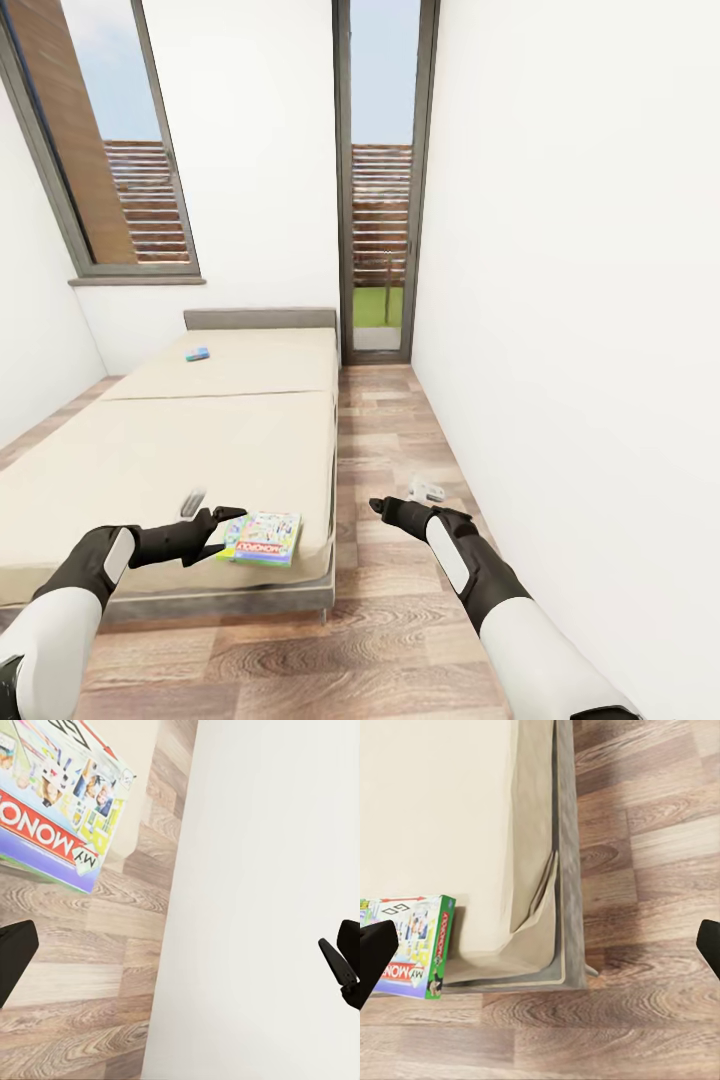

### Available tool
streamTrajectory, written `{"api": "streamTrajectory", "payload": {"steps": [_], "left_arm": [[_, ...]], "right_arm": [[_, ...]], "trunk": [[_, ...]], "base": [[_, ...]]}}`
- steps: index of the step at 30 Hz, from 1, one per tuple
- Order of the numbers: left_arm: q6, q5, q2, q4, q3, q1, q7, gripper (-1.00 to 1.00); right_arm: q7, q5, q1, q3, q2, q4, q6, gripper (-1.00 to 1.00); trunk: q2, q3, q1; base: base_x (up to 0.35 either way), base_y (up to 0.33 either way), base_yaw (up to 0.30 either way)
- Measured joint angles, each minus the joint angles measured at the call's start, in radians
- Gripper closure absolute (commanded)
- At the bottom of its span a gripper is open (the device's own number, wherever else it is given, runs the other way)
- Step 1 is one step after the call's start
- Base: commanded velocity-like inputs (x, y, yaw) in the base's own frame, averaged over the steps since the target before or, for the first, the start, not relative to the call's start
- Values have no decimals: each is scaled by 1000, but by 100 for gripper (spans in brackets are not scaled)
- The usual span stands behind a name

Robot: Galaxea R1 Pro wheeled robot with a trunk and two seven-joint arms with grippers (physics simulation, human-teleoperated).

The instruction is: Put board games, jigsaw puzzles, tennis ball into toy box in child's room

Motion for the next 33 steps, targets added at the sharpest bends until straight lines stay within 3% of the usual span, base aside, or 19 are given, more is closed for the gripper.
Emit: {"api": "streamTrajectory", "payload": {"steps": [33], "left_arm": [[7, 0, 0, 0, 4, 1, -1, -100]], "right_arm": [[0, 0, 0, -1, -2, 2, 0, -100]], "trunk": [[-231, -103, 127]], "base": [[0, 0, 0]]}}
